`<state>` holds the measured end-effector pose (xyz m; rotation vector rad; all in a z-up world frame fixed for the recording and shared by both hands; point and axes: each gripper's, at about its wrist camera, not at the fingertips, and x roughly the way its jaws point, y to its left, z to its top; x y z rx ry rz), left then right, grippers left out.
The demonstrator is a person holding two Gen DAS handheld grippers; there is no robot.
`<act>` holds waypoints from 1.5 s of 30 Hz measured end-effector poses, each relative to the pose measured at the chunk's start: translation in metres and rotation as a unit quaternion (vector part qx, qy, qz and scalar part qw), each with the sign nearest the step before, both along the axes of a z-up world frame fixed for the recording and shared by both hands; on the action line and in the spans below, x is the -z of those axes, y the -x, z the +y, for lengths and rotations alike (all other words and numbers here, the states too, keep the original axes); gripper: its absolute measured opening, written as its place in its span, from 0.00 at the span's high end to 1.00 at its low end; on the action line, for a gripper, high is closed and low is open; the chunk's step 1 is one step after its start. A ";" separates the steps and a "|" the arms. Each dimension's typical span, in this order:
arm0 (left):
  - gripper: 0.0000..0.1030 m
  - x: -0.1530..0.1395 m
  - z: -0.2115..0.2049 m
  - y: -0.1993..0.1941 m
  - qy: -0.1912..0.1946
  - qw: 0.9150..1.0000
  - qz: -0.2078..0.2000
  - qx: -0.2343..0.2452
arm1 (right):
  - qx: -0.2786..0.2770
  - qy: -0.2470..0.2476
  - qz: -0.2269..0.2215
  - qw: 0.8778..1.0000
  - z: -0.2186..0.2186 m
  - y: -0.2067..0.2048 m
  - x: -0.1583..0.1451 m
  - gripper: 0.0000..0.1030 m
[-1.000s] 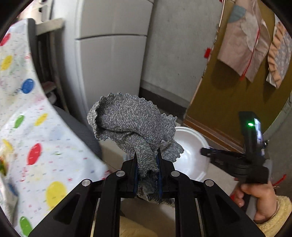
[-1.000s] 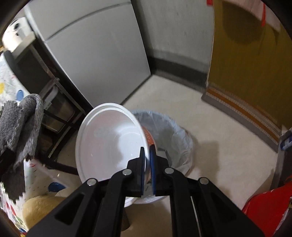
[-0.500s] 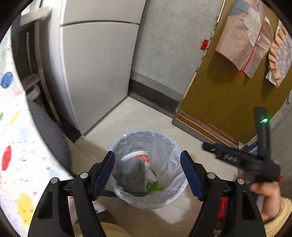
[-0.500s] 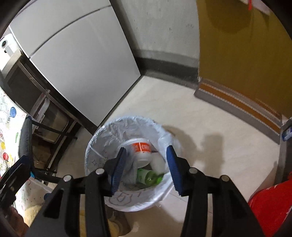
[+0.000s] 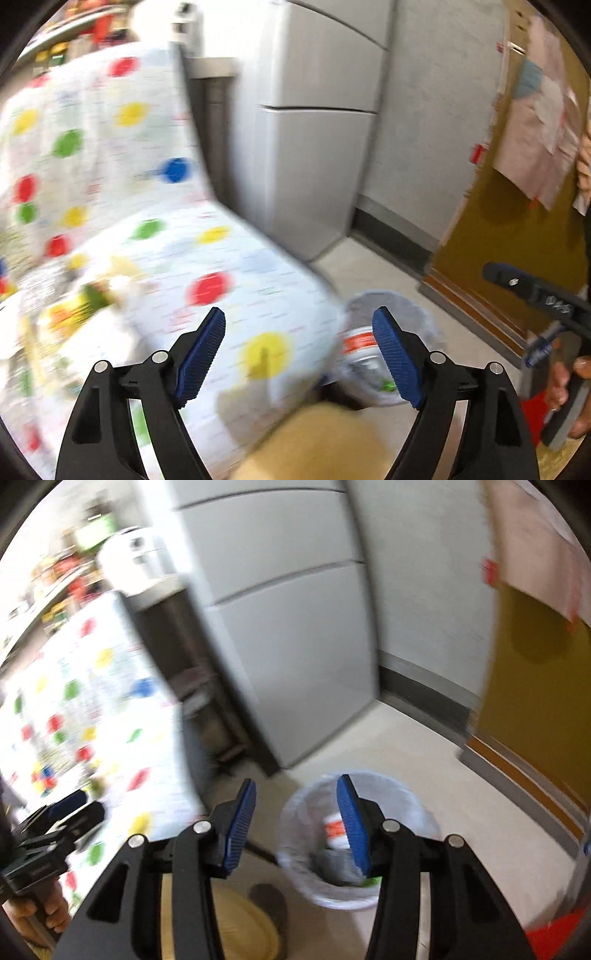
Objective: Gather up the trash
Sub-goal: 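Move both tools back over the chair seat, then grasp and lift the white milk carton with the right tool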
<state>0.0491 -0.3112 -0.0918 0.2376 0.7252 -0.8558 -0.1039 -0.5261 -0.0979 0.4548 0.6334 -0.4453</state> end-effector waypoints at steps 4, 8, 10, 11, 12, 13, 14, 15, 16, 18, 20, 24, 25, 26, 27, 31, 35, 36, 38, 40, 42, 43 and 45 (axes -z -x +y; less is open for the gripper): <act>0.20 -0.007 0.068 -0.014 -0.014 0.996 -0.014 -0.083 | -0.069 0.018 -0.011 0.997 0.050 -0.035 -0.016 0.49; 0.20 -0.009 0.134 -0.026 -0.029 0.988 -0.012 -0.150 | -0.111 0.028 -0.011 0.993 0.090 -0.060 -0.026 0.43; 0.20 -0.009 0.170 -0.034 -0.033 0.982 -0.001 -0.184 | -0.137 0.029 -0.009 0.990 0.110 -0.076 -0.029 0.38; 0.20 -0.009 0.181 -0.035 -0.034 0.980 0.003 -0.196 | -0.146 0.030 -0.009 0.989 0.118 -0.081 -0.030 0.37; 0.20 -0.005 0.198 -0.037 -0.037 0.976 0.005 -0.214 | -0.155 0.030 -0.007 0.987 0.126 -0.087 -0.031 0.36; 0.20 -0.002 0.213 -0.039 -0.039 0.972 0.007 -0.231 | -0.165 0.031 -0.004 0.986 0.136 -0.092 -0.032 0.35; 0.20 0.001 0.228 -0.039 -0.042 0.969 0.008 -0.243 | -0.173 0.030 -0.001 0.984 0.143 -0.096 -0.030 0.34; 0.19 0.003 0.242 -0.041 -0.046 0.965 0.009 -0.258 | -0.182 0.028 0.001 0.983 0.150 -0.101 -0.029 0.33; 0.16 0.004 0.253 -0.042 -0.048 0.961 0.011 -0.270 | -0.193 0.024 0.005 0.981 0.158 -0.107 -0.028 0.33; 0.16 0.008 0.272 -0.042 -0.052 0.955 0.013 -0.290 | -0.211 0.022 0.015 0.977 0.174 -0.119 -0.022 0.31; 0.16 0.009 0.287 -0.043 -0.055 0.949 0.017 -0.311 | -0.225 0.023 0.028 0.974 0.186 -0.127 -0.015 0.31; 0.16 0.014 0.308 -0.047 -0.050 0.940 0.029 -0.336 | -0.266 0.004 0.050 0.963 0.212 -0.143 0.006 0.31; 0.16 0.014 0.310 -0.048 -0.049 0.939 0.031 -0.340 | -0.278 -0.006 0.057 0.959 0.218 -0.147 0.013 0.31; 0.16 0.015 0.311 -0.049 -0.048 0.938 0.033 -0.341 | -0.290 -0.018 0.065 0.955 0.223 -0.153 0.020 0.31; 0.16 0.016 0.311 -0.050 -0.047 0.938 0.034 -0.340 | -0.301 -0.033 0.073 0.950 0.230 -0.160 0.029 0.31; 0.16 0.020 0.309 -0.051 -0.052 0.940 0.036 -0.334 | -0.318 -0.064 0.090 0.942 0.244 -0.185 0.049 0.31; 0.16 0.024 0.311 -0.053 -0.054 0.940 0.041 -0.334 | -0.310 -0.111 0.099 0.939 0.244 -0.208 0.065 0.23; 0.16 0.025 0.312 -0.053 -0.054 0.940 0.042 -0.335 | -0.307 -0.124 0.098 0.939 0.242 -0.212 0.067 0.23; 0.16 0.027 0.315 -0.056 -0.055 0.938 0.044 -0.338 | -0.306 -0.131 0.085 0.939 0.241 -0.219 0.068 0.22; 0.16 0.028 0.318 -0.059 -0.056 0.937 0.045 -0.342 | -0.304 -0.145 0.076 0.939 0.240 -0.226 0.068 0.22; 0.16 0.029 0.320 -0.061 -0.056 0.936 0.047 -0.346 | -0.296 -0.151 0.063 0.941 0.239 -0.232 0.066 0.24; 0.16 0.028 0.321 -0.062 -0.055 0.935 0.047 -0.346 | -0.289 -0.149 0.053 0.944 0.238 -0.235 0.064 0.28; 0.16 0.027 0.322 -0.064 -0.054 0.935 0.047 -0.347 | -0.272 -0.154 0.033 0.949 0.232 -0.237 0.057 0.33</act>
